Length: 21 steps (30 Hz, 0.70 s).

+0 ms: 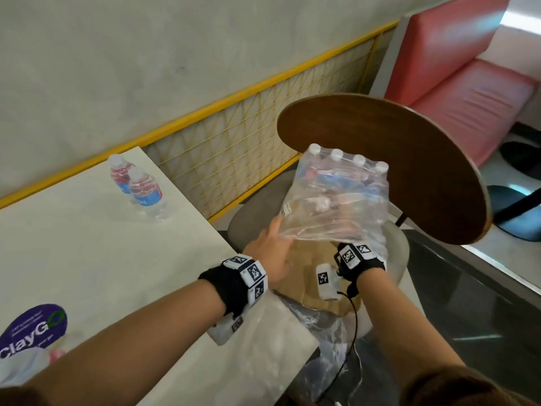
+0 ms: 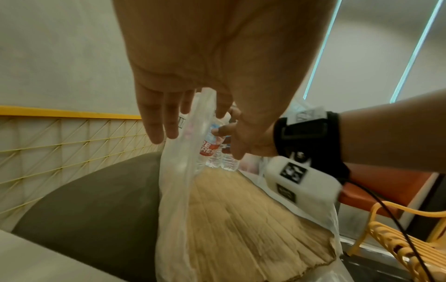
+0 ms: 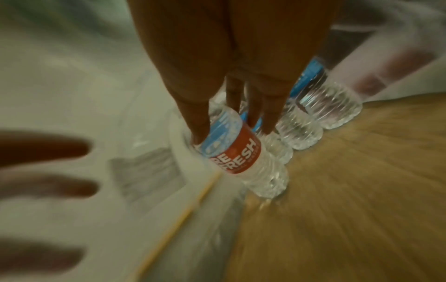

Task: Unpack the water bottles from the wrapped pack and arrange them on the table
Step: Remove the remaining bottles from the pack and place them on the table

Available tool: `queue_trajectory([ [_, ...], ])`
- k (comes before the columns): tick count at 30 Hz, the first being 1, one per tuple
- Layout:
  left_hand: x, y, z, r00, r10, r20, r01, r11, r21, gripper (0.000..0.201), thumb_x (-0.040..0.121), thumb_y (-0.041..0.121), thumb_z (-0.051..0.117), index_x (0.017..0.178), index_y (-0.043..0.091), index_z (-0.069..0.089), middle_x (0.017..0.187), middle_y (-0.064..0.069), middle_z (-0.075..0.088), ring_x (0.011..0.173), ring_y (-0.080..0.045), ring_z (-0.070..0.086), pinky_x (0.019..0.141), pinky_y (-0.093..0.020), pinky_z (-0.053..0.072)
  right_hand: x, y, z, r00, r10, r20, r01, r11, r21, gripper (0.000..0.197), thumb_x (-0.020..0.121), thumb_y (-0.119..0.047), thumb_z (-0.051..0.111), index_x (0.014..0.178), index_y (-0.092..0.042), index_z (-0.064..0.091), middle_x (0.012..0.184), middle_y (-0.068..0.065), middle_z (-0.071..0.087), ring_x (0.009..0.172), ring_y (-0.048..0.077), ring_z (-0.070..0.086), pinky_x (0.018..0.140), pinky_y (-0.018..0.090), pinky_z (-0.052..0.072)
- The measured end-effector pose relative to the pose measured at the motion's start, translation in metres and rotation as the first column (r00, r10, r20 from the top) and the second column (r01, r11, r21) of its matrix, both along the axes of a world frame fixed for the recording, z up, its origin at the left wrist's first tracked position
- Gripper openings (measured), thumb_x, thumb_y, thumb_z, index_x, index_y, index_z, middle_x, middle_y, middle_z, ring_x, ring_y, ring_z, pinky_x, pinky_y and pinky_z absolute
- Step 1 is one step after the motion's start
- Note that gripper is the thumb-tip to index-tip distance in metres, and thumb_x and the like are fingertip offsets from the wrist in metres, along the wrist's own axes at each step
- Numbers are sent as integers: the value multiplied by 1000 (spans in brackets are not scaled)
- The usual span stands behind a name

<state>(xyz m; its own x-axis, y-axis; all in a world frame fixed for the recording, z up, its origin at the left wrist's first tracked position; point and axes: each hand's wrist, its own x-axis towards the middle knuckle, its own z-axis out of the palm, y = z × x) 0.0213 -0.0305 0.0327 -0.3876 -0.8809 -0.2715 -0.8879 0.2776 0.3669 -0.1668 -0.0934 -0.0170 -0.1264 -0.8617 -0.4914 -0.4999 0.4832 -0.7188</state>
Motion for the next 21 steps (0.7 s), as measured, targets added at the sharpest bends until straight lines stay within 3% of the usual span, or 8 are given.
queue_trajectory([
  [3, -4, -7, 0, 999, 35, -12, -35, 999, -4, 67, 83, 23, 64, 138, 37, 29, 152, 0, 3, 123, -33, 45, 85, -42, 52, 18, 21, 25, 997, 57, -43, -65, 979, -194, 32, 94, -22, 54, 125, -11, 57, 109, -1, 61, 100, 18, 61, 100, 33, 45],
  [5, -5, -12, -1, 999, 35, -8, -35, 999, -11, 60, 82, 26, 66, 133, 33, 35, 152, -2, 6, 121, -32, 47, 86, -40, 50, 25, 36, 27, 994, 112, 17, -103, 955, -278, 22, 93, -23, 57, 112, -14, 63, 97, -9, 61, 81, 0, 57, 88, 17, 49],
  [9, -12, -21, 1, 997, 9, -77, -13, 999, -52, 51, 91, 30, 55, 137, 37, 35, 145, -5, 29, 109, -31, 58, 83, -35, 47, 20, 35, 36, 970, 237, 60, -213, 940, -268, 28, 89, -11, 59, 116, -15, 61, 104, -7, 64, 93, 3, 58, 89, 13, 46],
  [11, -15, -26, 5, 997, 10, -82, -15, 998, -61, 45, 94, 31, 49, 137, 38, 35, 142, -5, 38, 107, -32, 59, 82, -35, 47, 9, 19, 42, 950, 287, -127, -308, 930, -200, 24, 95, -9, 48, 115, -13, 60, 107, -1, 63, 92, 5, 54, 87, 10, 43],
  [14, -18, -31, 8, 999, -49, 1, 49, 997, -62, 40, 97, 36, 44, 136, 34, 36, 137, -5, 45, 103, -32, 60, 78, -34, 47, -12, -11, 36, 893, 171, -415, -221, 973, -74, 40, 100, -27, 41, 138, -13, 41, 140, 9, 44, 125, 21, 43, 107, 32, 33],
  [16, -19, -33, 7, 993, -105, 50, 108, 992, -63, 40, 97, 38, 42, 137, 33, 35, 134, -5, 47, 99, -33, 61, 74, -32, 45, -19, -31, 31, 731, 201, -652, -280, 960, -18, 58, 95, -48, 38, 146, -21, 25, 151, 5, 27, 139, 23, 27, 116, 39, 21],
  [18, -20, -37, 6, 990, -124, 64, 128, 990, -60, 39, 97, 37, 43, 135, 32, 36, 131, -5, 49, 98, -33, 61, 72, -32, 45, -22, -48, 29, 694, 137, -706, -293, 951, -104, 81, 76, -74, 27, 146, -34, 16, 155, -1, 17, 142, 25, 17, 117, 47, 15],
  [21, -21, -42, 6, 993, -103, 55, 104, 994, -31, 39, 97, 34, 45, 135, 32, 39, 137, -2, 47, 105, -33, 60, 81, -36, 48, -23, -60, 30, 654, 161, -739, -347, 932, -104, 89, 71, -84, 29, 146, -44, 1, 158, -5, 0, 146, 26, 3, 117, 54, 0],
])
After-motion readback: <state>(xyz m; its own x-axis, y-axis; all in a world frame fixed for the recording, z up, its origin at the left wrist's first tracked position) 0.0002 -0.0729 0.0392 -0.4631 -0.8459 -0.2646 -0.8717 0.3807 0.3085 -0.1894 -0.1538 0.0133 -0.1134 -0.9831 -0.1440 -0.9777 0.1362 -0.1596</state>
